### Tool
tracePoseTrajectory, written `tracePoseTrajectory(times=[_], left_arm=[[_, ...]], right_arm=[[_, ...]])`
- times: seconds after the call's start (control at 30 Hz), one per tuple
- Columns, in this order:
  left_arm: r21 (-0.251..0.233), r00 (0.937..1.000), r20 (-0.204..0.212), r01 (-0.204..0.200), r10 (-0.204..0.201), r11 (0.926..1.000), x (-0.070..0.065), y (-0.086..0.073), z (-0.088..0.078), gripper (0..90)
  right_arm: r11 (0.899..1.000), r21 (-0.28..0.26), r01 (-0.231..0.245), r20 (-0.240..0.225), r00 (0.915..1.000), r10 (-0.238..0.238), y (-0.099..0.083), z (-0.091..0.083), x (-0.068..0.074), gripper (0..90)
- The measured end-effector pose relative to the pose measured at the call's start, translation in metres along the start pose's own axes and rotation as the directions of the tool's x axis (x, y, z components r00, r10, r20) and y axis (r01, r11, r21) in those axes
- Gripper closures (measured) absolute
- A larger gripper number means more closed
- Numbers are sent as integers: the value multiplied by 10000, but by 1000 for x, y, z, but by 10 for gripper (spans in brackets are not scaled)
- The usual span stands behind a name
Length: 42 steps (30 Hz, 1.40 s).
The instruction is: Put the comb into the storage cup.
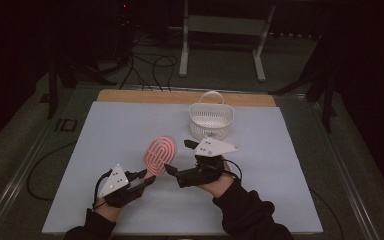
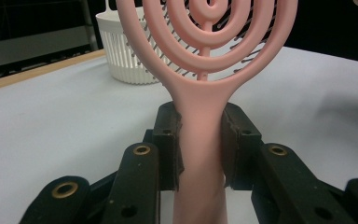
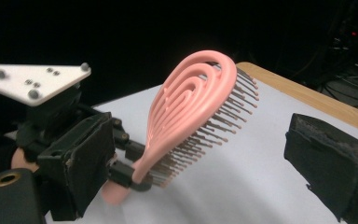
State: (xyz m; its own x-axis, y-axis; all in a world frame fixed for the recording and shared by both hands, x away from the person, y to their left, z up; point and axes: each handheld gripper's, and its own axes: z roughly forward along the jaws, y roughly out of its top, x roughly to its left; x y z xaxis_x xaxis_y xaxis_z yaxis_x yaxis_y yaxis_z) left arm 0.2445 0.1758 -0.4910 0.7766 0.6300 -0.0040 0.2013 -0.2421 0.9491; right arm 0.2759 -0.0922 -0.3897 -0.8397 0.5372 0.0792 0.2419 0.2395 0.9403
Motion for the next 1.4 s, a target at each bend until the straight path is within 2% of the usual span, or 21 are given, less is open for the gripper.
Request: tracePoseTrajectory(times=[0.13,0.17,0.2,0.23,0.27,0.37,0.4,0.43,0.53,0.57,0.6,0.63,0.67,0.7,0.73,0.77,0.8,0.83,1.0,1.17,1.4], left_arm=[[3,10000,18,1,-1,10000,0,0,0,713],[-3,10000,-18,-12,12,10000,0,0,0,713],[-3,10000,-18,-12,12,10000,0,0,0,713],[-30,10000,-11,-11,10,10000,0,0,0,713],[-30,10000,-11,-11,10,10000,0,0,0,713],[-25,10000,-2,-16,16,10000,0,0,0,713],[-25,10000,-2,-16,16,10000,0,0,0,712],[-24,10000,-15,-18,18,10000,0,0,0,713],[-20,10000,-37,-42,42,10000,0,0,0,713],[-43,10000,-23,-17,17,10000,0,0,0,713],[-43,10000,-23,-17,17,10000,0,0,0,713],[-40,10000,-15,-20,20,10000,0,0,0,713],[-40,10000,-15,-20,20,10000,0,0,0,713],[-50,10000,-20,-18,18,10000,0,0,0,713],[-38,10000,-11,-19,19,10000,0,0,0,713],[-29,10000,-15,-42,42,10000,0,0,0,713],[-29,10000,-15,-42,42,10000,0,0,0,713],[-25,10000,-15,-49,49,10000,0,0,0,713],[-48,10000,10,-24,24,10000,0,0,0,713],[-31,10000,52,-44,44,10000,0,0,0,713],[-31,10000,83,-53,53,10000,0,0,0,712]], right_arm=[[9993,-19,-370,54,9993,370,-1,5,2,84],[9964,-20,-842,168,9963,843,-1,8,2,84],[9964,-20,-842,168,9963,843,-1,8,2,84],[9914,-31,-1310,259,9910,1310,-1,10,2,87],[9914,-31,-1310,259,9910,1310,-1,10,2,87],[9784,-37,-2068,106,9783,2068,-2,13,1,109],[9784,-37,-2068,106,9783,2068,-2,13,1,109],[9690,-56,-2469,-36,9690,2469,-3,14,1,109],[9623,-9,-2721,-68,9622,2721,-3,16,1,127],[9524,-16,-3050,-130,9523,3049,-4,18,1,131],[9524,-16,-3050,-130,9523,3049,-4,18,1,131],[9437,76,-3308,-233,9434,3309,-5,20,0,150],[9437,76,-3308,-233,9434,3309,-5,20,0,150],[9323,159,-3612,-337,9317,3616,-6,23,0,170],[9323,159,-3612,-337,9317,3616,-6,23,0,170],[9247,209,-3801,-469,9235,3806,-7,25,0,198],[9247,209,-3801,-469,9235,3806,-7,25,0,198],[9181,216,-3957,-522,9167,3962,-8,27,1,223],[9074,292,-4192,-561,9057,4202,-8,31,3,280],[8894,321,-4559,-521,8879,4570,-11,34,3,418],[8801,412,-4730,-582,8782,4747,-14,38,2,514]])
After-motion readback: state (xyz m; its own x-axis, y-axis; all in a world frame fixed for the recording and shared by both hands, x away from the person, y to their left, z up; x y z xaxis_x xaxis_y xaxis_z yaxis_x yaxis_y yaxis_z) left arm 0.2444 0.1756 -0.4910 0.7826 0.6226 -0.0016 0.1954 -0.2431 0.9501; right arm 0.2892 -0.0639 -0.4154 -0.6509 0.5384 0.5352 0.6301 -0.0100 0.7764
